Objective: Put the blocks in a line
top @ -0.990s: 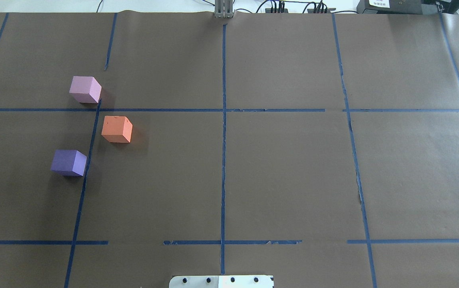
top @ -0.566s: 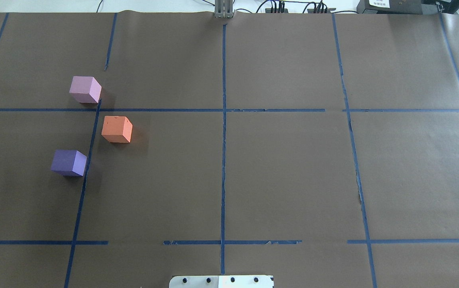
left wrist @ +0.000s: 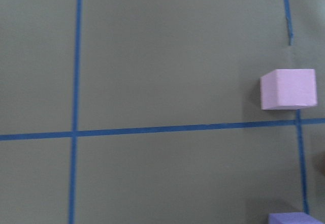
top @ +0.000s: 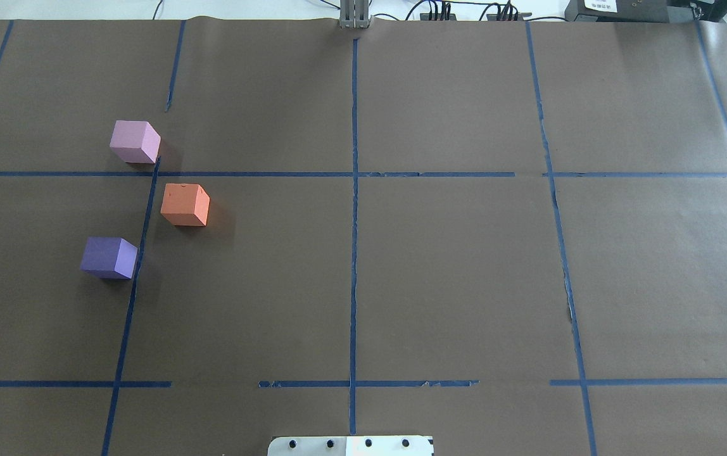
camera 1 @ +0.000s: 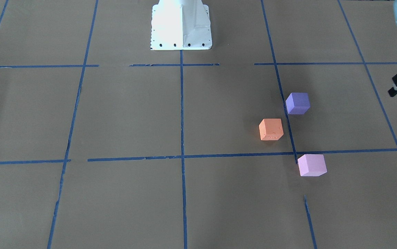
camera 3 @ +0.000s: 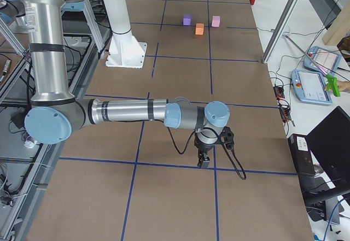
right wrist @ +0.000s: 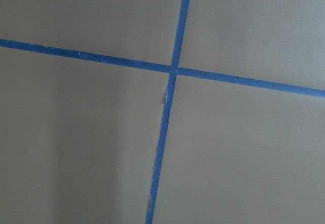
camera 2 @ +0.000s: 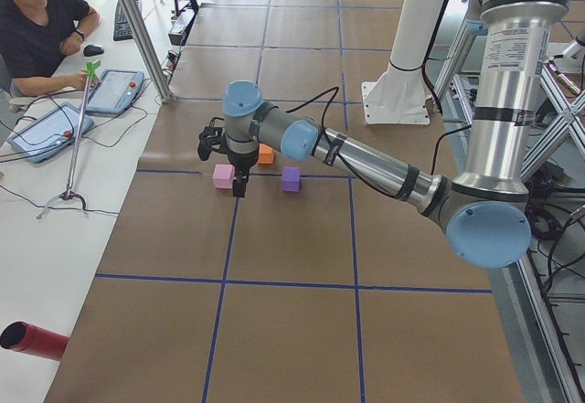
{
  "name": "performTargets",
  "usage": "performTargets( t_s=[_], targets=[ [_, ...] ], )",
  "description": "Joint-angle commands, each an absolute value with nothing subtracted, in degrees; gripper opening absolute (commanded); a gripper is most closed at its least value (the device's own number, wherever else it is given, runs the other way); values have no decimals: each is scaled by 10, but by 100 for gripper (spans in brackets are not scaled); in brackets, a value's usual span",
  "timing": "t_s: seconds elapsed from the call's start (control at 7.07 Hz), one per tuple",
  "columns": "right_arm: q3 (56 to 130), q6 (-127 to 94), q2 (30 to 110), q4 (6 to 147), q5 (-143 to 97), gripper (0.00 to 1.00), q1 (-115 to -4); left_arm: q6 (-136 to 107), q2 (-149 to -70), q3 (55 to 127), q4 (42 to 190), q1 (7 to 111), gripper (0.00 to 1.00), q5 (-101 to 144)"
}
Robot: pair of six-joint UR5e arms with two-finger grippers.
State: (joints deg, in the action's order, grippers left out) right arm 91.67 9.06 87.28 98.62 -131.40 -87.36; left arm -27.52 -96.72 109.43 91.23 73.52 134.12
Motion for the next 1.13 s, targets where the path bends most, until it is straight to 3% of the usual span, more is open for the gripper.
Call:
performTargets(
  t_s=[0.0, 0.42, 0.99],
  targets=[
    [917, 91, 874, 986, -1314, 100, -874, -380, -1058, 1085, 912, 605, 99, 1339],
    [917, 91, 874, 986, -1314, 100, -874, -385, -1094, 999, 1010, 534, 99, 1308],
    [917, 91, 873, 986, -1314, 100, -874, -404, -1128, 948, 1013, 476, 99, 1271]
  ],
)
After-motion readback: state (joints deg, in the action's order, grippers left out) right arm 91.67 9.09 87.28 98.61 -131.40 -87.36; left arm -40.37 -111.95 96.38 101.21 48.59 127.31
